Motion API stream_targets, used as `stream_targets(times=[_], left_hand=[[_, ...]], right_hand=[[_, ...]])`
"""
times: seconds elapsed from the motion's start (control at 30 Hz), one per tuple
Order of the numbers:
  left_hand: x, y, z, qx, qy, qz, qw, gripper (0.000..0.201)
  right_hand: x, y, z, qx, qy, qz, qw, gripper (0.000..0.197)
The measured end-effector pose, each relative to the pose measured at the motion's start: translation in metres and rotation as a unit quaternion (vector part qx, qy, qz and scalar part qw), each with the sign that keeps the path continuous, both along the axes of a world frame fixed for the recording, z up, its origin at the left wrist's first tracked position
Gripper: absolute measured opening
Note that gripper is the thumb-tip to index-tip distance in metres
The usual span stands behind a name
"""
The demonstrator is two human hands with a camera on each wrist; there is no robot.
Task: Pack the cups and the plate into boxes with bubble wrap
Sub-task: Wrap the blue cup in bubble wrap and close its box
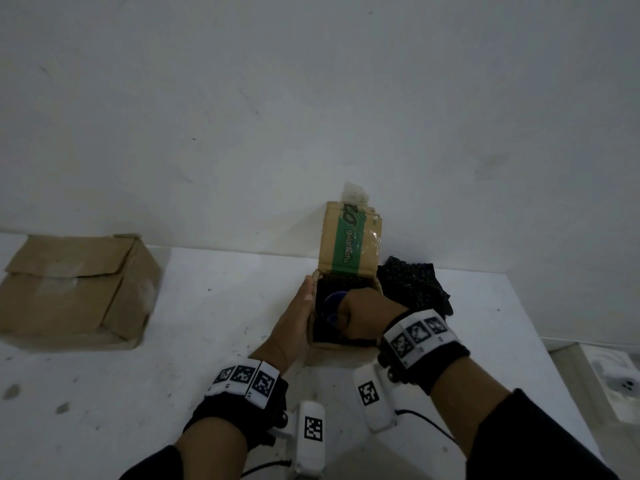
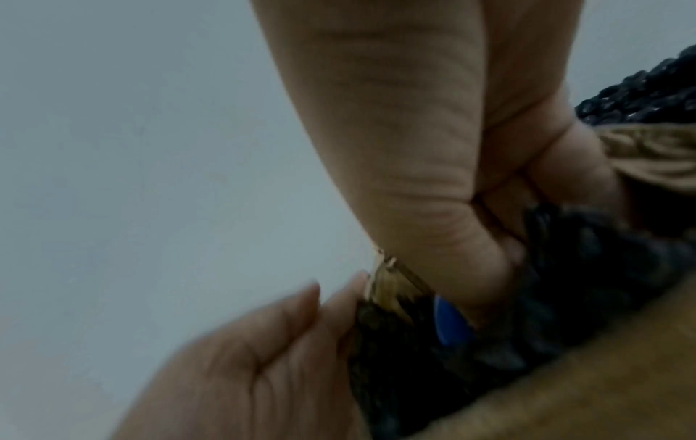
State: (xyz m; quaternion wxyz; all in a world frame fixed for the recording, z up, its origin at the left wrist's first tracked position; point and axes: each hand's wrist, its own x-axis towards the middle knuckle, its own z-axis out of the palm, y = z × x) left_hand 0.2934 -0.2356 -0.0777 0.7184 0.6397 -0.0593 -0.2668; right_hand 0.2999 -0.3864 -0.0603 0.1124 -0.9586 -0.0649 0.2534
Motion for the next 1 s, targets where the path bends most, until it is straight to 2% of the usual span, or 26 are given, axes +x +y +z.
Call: stream_targets(times=[0.13, 0.2, 0.27, 0.43, 0.57, 0.67, 0.77, 0.83, 0.9, 1.0], left_hand=[[-0.002, -0.003, 0.004, -0.009, 0.0, -0.006, 1.0, 0.043], [-0.003, -0.005, 0.005, -0.018, -0.004, -0.01, 1.0, 0.041], [-0.001, -0.005, 0.0, -0.02, -0.003, -0.004, 1.0, 0.042], [0.001, -0.003, -0.008, -0.009, -0.008, 0.002, 1.0, 0.044], [0.001, -0.002, -0.009, -0.004, -0.018, -0.01, 1.0, 0.044], [0.002, -0.003, -0.01, -0.009, -0.012, -0.008, 1.0, 0.044], [0.001, -0.003, -0.007, -0.015, -0.019, -0.013, 1.0, 0.044], [0.002, -0.002, -0.009, -0.019, -0.014, -0.011, 1.0, 0.043], [0.002, -0.003, -0.011, -0.023, -0.01, -0.012, 1.0, 0.044], [0.001, -0.003, -0.009, -0.027, -0.018, -0.008, 0.999, 0.044]], right_hand=[[-0.007, -0.012, 0.009, 0.054, 0.051, 0.033, 0.997, 0.023], [-0.009, -0.008, 0.005, 0.051, 0.031, 0.042, 0.997, 0.019], [-0.008, 0.0, -0.001, 0.04, -0.012, 0.049, 0.998, 0.007], [-0.004, 0.017, -0.027, -0.076, -0.098, 0.057, 0.991, 0.038], [-0.002, 0.019, -0.036, -0.092, -0.138, 0.048, 0.985, 0.036], [-0.004, 0.014, -0.035, -0.061, -0.133, 0.051, 0.988, 0.031], [-0.009, 0.006, -0.021, 0.042, -0.144, 0.044, 0.988, 0.021], [-0.011, 0.0, -0.014, 0.081, -0.184, 0.052, 0.978, 0.027], [-0.013, -0.003, -0.015, 0.068, -0.199, 0.095, 0.973, 0.038], [-0.011, 0.001, -0.027, 0.05, -0.175, 0.114, 0.977, 0.039]])
